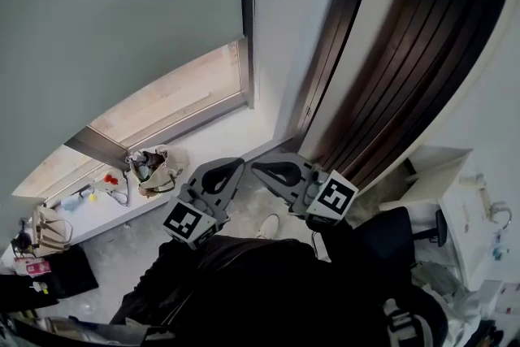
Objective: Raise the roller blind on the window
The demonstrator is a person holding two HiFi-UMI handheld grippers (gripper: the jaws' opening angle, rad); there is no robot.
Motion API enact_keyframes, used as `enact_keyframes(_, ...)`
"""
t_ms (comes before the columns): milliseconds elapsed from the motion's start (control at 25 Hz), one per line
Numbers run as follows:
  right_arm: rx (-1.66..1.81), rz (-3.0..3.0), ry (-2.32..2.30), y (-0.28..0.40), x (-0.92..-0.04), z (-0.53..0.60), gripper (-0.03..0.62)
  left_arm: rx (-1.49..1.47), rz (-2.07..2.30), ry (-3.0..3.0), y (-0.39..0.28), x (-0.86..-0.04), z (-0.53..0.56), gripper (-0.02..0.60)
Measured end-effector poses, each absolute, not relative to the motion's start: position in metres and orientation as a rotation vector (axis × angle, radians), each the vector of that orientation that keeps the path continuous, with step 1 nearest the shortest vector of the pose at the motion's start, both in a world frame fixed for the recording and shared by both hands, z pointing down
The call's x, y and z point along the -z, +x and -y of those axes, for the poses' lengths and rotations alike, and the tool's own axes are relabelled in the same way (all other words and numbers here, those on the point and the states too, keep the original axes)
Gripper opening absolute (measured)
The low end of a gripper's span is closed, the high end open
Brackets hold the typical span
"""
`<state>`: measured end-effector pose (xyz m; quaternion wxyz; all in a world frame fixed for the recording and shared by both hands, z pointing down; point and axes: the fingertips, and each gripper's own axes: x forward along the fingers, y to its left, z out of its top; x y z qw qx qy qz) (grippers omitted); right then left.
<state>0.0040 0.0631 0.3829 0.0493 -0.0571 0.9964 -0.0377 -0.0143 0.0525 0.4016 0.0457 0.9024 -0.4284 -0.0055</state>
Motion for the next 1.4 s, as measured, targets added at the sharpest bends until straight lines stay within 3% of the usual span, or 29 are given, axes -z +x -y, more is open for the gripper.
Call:
enact_keyframes(520, 0.067, -3.047, -0.3, 0.013, -0.383, 0.02, 0.006, 0.003, 1.325, 2.746, -0.013, -0.409, 0.015, 0.006)
enact_keyframes(1400, 0.067, -2.985, -0.705, -0.08, -0.387, 0.204, 0.006, 0.007, 1.058, 2.876, -0.109, -0.398, 0.243, 0.006)
